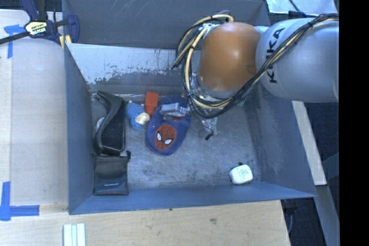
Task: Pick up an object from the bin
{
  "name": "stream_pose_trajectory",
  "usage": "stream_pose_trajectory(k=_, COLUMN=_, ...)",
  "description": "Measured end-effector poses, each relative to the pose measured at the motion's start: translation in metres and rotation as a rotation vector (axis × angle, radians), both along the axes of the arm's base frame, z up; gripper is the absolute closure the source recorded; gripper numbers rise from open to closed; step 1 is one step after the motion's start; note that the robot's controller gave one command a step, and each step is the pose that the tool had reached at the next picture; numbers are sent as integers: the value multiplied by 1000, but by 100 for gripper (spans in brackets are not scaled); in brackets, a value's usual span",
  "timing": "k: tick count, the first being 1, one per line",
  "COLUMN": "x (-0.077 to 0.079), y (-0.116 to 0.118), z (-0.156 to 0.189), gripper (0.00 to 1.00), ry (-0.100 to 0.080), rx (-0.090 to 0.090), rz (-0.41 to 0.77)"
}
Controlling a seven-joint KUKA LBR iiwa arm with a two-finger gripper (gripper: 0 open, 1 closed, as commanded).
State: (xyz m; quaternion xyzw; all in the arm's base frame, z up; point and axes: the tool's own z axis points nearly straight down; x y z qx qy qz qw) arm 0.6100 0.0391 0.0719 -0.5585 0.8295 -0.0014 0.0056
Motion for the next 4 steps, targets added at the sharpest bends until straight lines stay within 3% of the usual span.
stream_pose_trajectory(k=1, x=1, y=0, z=1, gripper=0, ry=-3, rx=2, rz=-4)
stream_pose_trajectory(k=2, x=2, y=-1, z=2, gripper=100, ry=-6, rx=1, rz=-5)
stream_pose_trajectory(k=3, x=4, y=-1, z=76, gripper=100, ry=1, rx=-2, rz=-8)
stream_pose_trajectory(k=4, x=6, y=0, z=92, gripper=100, ry=5, rx=-2, rz=-12)
